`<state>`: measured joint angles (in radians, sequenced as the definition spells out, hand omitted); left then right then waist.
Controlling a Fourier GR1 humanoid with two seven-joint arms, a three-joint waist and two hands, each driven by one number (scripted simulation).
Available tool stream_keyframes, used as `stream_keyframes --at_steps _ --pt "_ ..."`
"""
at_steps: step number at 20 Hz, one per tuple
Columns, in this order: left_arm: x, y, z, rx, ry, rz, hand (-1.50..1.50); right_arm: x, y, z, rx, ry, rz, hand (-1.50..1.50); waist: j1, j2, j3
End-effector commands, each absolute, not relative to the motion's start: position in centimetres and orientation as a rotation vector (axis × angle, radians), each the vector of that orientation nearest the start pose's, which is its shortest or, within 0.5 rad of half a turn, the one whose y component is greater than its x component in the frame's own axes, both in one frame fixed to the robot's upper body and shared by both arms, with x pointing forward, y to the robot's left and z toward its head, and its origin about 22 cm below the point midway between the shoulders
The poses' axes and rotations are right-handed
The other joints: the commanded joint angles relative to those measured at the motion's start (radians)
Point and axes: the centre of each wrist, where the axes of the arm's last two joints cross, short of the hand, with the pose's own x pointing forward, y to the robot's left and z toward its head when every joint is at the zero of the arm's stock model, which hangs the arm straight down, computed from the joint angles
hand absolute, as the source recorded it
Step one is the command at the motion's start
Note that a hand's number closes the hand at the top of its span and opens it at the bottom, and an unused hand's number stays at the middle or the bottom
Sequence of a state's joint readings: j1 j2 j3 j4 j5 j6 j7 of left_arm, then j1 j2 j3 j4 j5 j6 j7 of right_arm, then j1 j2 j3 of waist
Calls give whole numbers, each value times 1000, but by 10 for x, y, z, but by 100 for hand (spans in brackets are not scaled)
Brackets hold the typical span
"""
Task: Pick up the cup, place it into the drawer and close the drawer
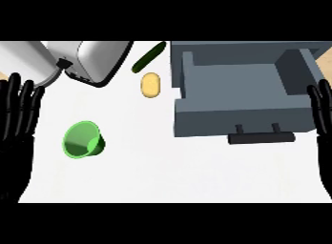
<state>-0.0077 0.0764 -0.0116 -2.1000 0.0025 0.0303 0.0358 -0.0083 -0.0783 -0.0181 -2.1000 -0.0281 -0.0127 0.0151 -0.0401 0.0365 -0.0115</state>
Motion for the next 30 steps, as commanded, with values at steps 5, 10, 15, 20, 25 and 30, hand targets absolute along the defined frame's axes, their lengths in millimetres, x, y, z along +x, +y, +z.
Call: stream_keyframes --at_steps 5,10,15,20,25,30 --pt "230 227 123 -86 -2115 -156 -150 221 -218 120 -34 -2075 121 -150 40 -36 11" --pt "244 227 102 -239 -1990 6 -150 225 -222 125 145 -1988 130 -150 39 -36 11" --pt "249 232 111 -242 -1974 -10 -150 216 -225 129 135 -1994 128 -150 39 -37 11" --pt "261 222 90 -257 -1962 -18 -150 222 -225 113 154 -2006 116 -150 38 -36 11" --pt "253 226 107 -249 -1960 18 -150 239 -234 122 124 -2001 96 -150 41 -37 11" --pt "266 225 86 -203 -1919 12 -150 221 -216 125 153 -2004 125 -150 38 -37 11"
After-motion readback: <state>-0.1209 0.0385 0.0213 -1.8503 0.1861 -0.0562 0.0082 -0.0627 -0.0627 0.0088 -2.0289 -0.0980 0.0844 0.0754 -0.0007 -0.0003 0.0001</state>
